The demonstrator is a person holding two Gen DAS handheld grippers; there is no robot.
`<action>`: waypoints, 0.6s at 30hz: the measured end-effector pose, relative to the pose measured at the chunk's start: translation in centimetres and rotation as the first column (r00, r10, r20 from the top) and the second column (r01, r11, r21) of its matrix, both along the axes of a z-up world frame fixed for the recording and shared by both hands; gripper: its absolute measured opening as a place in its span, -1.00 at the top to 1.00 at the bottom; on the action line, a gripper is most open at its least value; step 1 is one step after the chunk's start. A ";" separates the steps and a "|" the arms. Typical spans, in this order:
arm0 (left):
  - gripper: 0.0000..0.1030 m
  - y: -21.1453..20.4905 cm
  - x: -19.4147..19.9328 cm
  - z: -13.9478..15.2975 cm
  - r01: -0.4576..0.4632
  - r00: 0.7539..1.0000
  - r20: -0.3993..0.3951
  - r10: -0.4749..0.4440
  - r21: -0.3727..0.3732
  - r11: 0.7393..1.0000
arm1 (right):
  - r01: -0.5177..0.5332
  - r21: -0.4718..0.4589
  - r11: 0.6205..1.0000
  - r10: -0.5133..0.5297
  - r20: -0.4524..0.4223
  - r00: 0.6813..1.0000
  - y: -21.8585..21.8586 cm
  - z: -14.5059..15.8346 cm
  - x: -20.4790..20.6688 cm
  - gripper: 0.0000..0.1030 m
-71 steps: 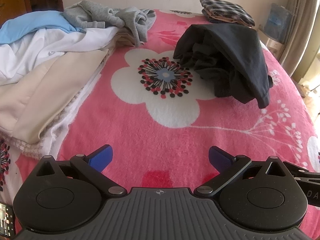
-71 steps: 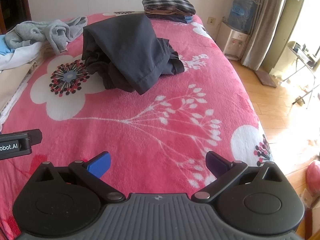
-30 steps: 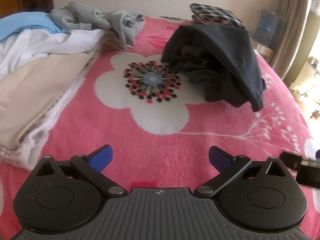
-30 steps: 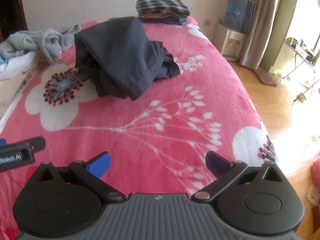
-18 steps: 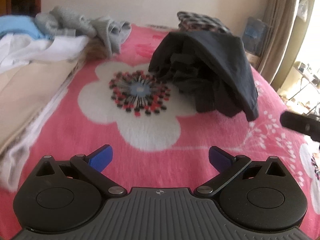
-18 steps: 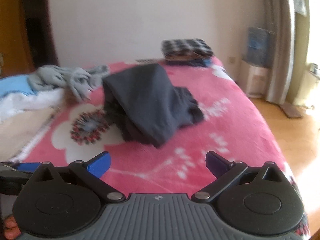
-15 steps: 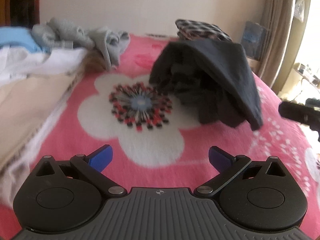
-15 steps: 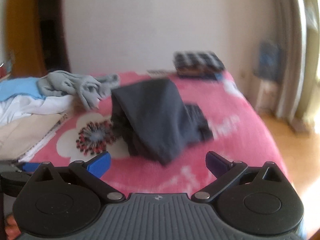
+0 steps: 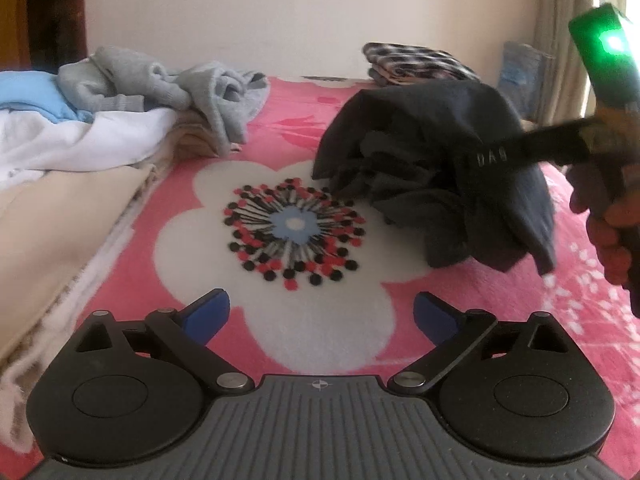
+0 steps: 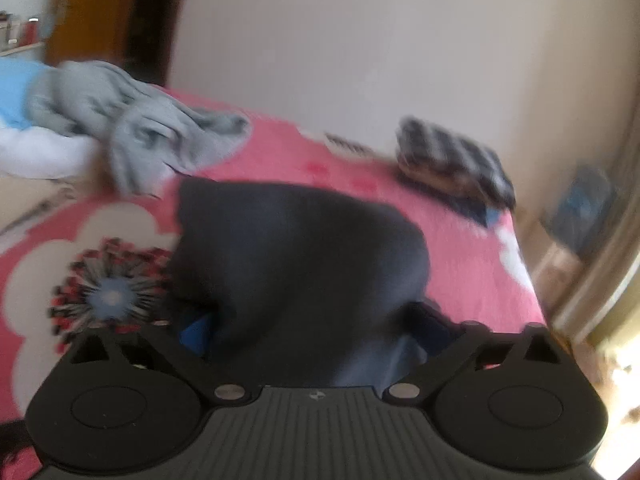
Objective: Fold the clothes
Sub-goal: 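Grasp the trousers waistband with the right gripper while the left gripper grasps it too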
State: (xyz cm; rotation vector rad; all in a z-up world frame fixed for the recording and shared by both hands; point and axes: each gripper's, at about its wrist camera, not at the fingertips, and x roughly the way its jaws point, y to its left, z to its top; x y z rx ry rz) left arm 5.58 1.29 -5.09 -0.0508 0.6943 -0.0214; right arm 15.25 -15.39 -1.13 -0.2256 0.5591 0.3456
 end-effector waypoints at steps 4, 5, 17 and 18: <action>-0.92 -1.0 -0.4 -0.1 0.059 0.998 0.002 -0.059 -0.003 0.998 | 0.034 0.059 0.998 -0.030 -0.071 0.997 -1.6 -0.4 0.9 0.33; -0.90 -1.3 -0.4 -0.1 0.071 0.997 0.002 -0.071 -0.003 0.997 | 0.043 0.073 0.996 -0.037 -0.090 0.995 -2.0 -0.5 1.2 0.46; -0.67 0.0 -1.9 0.2 0.083 0.994 -0.068 -0.089 -0.088 0.993 | -0.020 0.378 0.925 0.108 -0.213 0.971 -8.9 1.9 -8.1 0.91; -0.67 0.7 -2.1 0.4 0.064 0.995 -0.070 -0.071 -0.102 0.993 | -0.039 0.380 0.924 0.135 -0.227 0.965 -9.1 1.9 -9.5 0.91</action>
